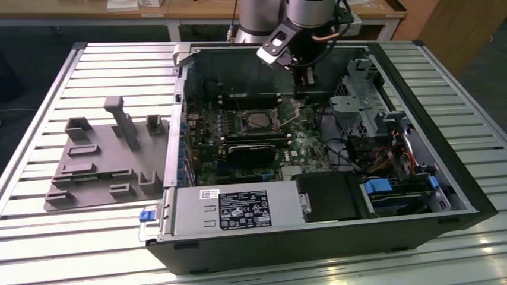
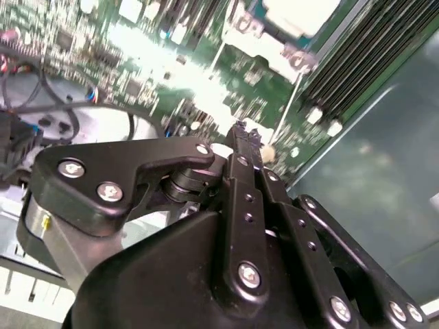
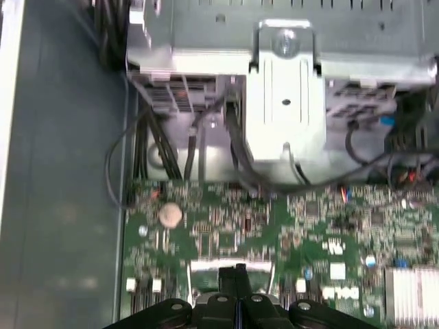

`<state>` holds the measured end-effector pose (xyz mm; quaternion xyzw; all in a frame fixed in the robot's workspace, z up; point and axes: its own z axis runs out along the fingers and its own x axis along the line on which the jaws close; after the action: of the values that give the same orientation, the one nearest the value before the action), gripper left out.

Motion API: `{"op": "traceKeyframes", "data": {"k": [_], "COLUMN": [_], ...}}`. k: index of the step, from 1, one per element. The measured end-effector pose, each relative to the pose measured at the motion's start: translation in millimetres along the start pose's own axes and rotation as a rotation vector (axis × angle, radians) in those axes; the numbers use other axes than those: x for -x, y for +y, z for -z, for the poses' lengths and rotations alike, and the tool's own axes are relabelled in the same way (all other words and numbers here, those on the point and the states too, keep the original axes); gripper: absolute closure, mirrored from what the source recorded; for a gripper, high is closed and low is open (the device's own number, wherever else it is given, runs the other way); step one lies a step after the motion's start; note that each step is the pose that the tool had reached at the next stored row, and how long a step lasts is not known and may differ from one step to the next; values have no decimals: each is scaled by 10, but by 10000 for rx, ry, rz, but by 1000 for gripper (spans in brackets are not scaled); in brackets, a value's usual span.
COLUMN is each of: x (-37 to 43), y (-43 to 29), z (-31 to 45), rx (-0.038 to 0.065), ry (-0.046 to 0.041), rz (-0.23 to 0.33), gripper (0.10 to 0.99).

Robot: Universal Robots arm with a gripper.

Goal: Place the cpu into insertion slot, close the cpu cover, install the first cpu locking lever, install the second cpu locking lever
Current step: 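Close the cpu cover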

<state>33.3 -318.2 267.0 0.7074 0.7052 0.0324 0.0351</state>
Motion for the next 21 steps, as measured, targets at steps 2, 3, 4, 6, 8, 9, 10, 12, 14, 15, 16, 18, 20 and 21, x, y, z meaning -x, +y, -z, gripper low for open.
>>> {"op": "traceKeyframes", "data": {"k": [2,3,4,6,8,9,10,12,14,15,16,18,20,21], "x": [-1,0,-1,-1,-1,-1,-1,-1,-2,-1,-1,-2,-2,-2], "y": [66,90,108,134,149,153,156,162,170,176,181,191,198,200], "z": [-10,-14,-21,-39,-66,-82,-99,-130,-155,-167,-180,-204,-234,-248], "rx": [-2,-3,-2,-2,-2,-2,-3,-3,-2,-3,-3,-3,-4,-6], "ry": [1,0,1,0,0,-1,-2,-4,-7,-9,-10,-13,-14,-16], "rz": [-1,0,0,-1,-7,-13,-22,-41,-67,-81,-96,-123,-145,-157], "gripper": [984,984,984,984,984,984,984,984,984,984,984,984,984,984]}}
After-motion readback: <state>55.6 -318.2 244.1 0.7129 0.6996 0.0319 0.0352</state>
